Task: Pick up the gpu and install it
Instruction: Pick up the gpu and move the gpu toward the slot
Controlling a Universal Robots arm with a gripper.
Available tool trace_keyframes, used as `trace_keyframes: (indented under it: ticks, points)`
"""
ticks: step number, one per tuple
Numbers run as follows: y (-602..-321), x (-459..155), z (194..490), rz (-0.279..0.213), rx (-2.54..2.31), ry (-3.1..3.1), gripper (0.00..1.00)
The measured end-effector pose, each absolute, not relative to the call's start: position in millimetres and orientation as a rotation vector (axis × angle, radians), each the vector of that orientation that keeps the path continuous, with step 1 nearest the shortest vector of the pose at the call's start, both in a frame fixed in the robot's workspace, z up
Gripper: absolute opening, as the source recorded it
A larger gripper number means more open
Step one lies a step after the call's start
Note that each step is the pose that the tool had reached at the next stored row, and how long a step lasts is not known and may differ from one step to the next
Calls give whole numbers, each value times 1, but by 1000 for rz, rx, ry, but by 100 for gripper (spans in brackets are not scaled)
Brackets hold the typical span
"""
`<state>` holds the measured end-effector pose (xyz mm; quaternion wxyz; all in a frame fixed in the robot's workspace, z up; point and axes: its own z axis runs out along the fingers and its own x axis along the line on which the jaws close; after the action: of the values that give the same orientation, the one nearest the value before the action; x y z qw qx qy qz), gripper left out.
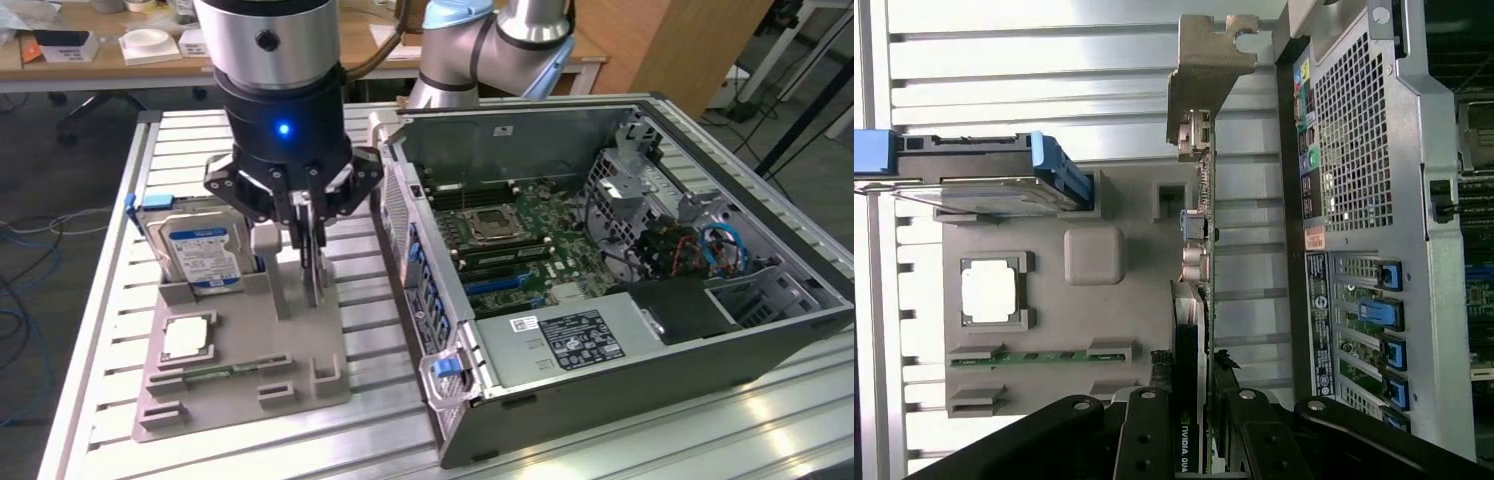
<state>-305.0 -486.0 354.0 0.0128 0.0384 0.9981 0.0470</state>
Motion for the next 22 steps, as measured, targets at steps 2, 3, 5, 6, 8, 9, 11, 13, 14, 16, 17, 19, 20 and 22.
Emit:
trace_keyframes:
  ticks: [2,3,5,6,8,9,11,13,14,16,17,19,20,22]
  points:
    - [-486,-305,355,146,120,3110,26]
    - [-486,-305,356,146,120,3110,26]
    - [-485,-305,358,146,120,3111,26]
    - [-485,-305,358,145,120,3111,26]
    - [-485,-305,360,145,120,3111,26]
    - [-484,-305,360,145,120,3111,26]
    - [-484,-305,362,145,120,3111,26]
    - [-484,-305,363,144,120,3111,26]
    - [-484,-305,364,144,120,3111,26]
    - [-483,-305,365,144,120,3112,26]
    - [-483,-305,366,143,120,3112,26]
    - [-479,-304,371,141,120,3112,26]
    - [-475,-303,373,139,120,3112,26]
    - [-474,-302,374,138,120,3112,26]
